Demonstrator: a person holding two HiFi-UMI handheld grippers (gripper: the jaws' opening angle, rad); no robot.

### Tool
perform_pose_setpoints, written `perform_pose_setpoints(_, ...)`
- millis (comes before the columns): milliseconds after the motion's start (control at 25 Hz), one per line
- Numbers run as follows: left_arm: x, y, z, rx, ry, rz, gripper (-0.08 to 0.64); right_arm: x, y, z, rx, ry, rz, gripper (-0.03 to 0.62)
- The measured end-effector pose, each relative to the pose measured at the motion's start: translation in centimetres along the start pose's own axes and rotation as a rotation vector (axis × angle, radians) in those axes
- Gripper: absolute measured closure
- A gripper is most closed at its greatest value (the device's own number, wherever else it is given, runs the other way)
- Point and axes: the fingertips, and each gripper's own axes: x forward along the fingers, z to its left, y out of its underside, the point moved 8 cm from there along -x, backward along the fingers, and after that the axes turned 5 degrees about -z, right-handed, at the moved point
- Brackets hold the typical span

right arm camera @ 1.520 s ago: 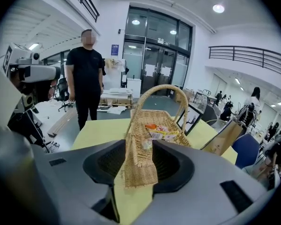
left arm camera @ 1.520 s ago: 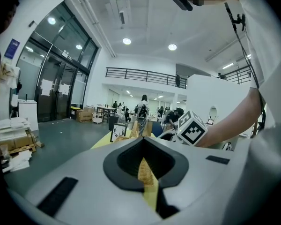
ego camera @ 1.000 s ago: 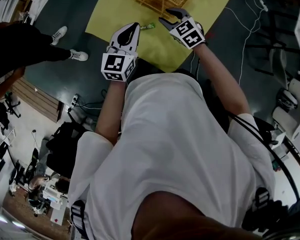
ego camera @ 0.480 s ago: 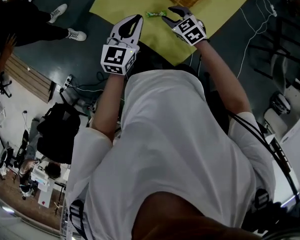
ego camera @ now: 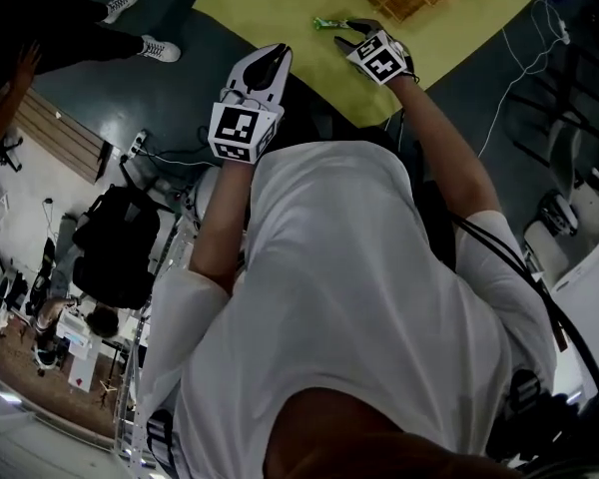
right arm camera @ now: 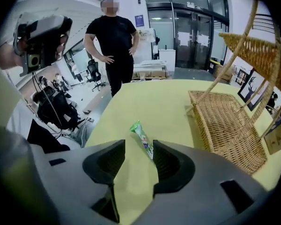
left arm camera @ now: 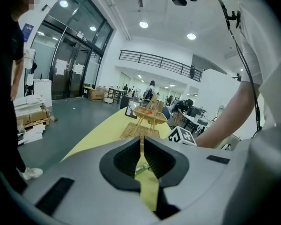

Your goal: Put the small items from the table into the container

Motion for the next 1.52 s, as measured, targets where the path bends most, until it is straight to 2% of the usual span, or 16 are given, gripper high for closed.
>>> perform_pose_setpoints(240,2.4,1.9,0.7,-0.033,-0.021,0.026,0.528,2.8,1.6,-2.7,0.000,-0.030,0.029,0.414)
perform_pose_setpoints(440,2.1,1.9,1.6,-0.049,-0.024,0.030,0.528,4.5,0.7,-2.7,-0.040,-0.038,0.076,0.414)
perform_pose_setpoints(600,1.6,2.1,2.2,-0.066,-0.034,0.039,0.488,5.4,0.5,-2.3,-0.070,-0.047,0.131,0.417)
perform_pose_setpoints(640,1.5,2.2,2.4,-0.069,-0.036,0.040,0.483,5.6,0.5,-2.3,-0.074,-0.044,0.143,0.429)
perform_pose_setpoints(720,1.5,2.5,2.8,-0.073,-0.033,0.045,0.471,5.8,0.3,-2.4,-0.074,-0.028,0.153,0.497)
perform_pose_setpoints(800,1.7,2.6,2.9,-0.073,-0.027,0.050,0.471,5.8,0.1,-2.6,-0.066,-0.012,0.148,0.552)
perform_pose_setpoints(920,2.1,2.5,2.8,-0.068,-0.017,0.051,0.471,5.6,-0.1,-2.6,-0.055,-0.013,0.133,0.565)
perform_pose_setpoints(1160,3.5,2.3,2.4,-0.056,0.010,0.055,0.471,3.9,-0.9,-2.6,-0.069,-0.011,0.097,0.566)
perform_pose_setpoints(1520,5.1,2.3,-0.4,-0.021,0.036,0.060,0.470,-1.8,-1.4,-1.8,-0.066,0.017,-0.033,0.566)
